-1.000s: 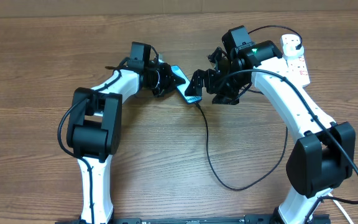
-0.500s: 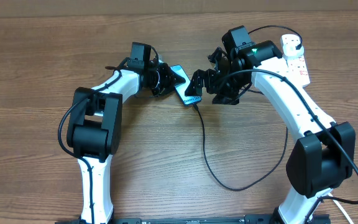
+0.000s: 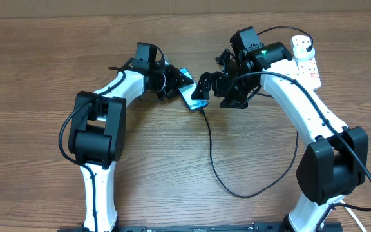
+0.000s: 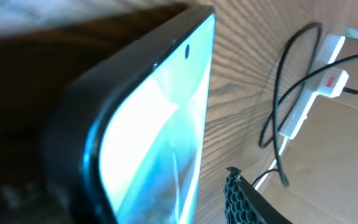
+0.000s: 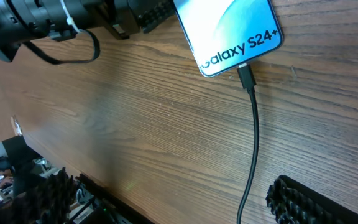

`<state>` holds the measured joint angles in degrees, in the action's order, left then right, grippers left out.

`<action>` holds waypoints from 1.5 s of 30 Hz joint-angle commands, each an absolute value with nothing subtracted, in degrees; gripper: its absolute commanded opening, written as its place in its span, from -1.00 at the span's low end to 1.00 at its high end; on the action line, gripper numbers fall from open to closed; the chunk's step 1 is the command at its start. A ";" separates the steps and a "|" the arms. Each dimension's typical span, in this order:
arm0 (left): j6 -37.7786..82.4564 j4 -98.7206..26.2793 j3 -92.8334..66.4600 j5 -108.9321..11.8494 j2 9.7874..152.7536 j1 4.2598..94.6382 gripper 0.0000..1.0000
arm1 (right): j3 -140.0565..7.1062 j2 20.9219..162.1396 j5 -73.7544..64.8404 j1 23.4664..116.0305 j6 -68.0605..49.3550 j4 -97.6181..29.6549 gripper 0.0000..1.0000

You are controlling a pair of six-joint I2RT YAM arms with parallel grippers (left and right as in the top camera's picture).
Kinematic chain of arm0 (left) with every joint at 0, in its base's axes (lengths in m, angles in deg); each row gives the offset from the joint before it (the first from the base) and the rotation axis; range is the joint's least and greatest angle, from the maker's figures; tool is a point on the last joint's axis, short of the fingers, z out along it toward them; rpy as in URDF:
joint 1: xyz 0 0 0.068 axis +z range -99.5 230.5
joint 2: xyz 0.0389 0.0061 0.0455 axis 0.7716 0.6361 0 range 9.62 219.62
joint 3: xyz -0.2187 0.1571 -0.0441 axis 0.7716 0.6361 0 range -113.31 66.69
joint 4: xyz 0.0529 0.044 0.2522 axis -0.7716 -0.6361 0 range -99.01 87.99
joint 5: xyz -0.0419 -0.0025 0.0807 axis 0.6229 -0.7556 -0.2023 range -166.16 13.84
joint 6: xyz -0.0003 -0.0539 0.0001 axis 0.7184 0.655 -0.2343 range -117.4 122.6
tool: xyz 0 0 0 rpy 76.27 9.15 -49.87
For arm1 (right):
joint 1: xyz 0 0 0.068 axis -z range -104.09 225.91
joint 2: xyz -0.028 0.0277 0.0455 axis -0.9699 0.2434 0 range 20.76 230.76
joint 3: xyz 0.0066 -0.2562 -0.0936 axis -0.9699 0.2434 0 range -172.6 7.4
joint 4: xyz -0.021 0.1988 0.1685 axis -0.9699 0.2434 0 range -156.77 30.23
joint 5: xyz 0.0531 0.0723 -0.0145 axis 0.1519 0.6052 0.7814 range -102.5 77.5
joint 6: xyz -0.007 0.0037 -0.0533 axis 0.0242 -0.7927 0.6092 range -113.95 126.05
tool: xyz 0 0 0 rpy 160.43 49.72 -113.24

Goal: Plug charger to phone and switch on socket
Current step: 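Set the phone down on the table beside the right gripper, then open the left gripper and lift both grippers away from the phone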

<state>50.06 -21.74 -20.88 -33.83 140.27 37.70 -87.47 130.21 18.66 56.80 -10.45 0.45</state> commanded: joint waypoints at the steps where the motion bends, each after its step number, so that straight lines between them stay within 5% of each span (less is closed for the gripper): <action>1: 48.88 -25.19 -20.05 -42.20 141.19 37.13 -0.22 | -88.98 128.13 19.09 57.28 -10.23 0.43 1.00; 18: 49.58 -28.78 -20.51 -54.38 141.19 38.23 -0.11 | -88.98 128.13 19.09 57.28 -10.03 0.50 1.00; 22: 49.82 -28.91 -21.21 -57.59 141.19 38.20 0.04 | -88.96 128.13 19.07 57.28 -10.01 0.96 1.00; 45: 47.46 -36.32 -25.71 -61.07 140.89 38.97 0.05 | -88.93 128.13 18.81 57.28 -8.94 1.92 1.00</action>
<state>49.96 -32.67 -25.82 -54.90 137.76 37.61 -87.47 130.21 18.61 56.80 -9.51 1.92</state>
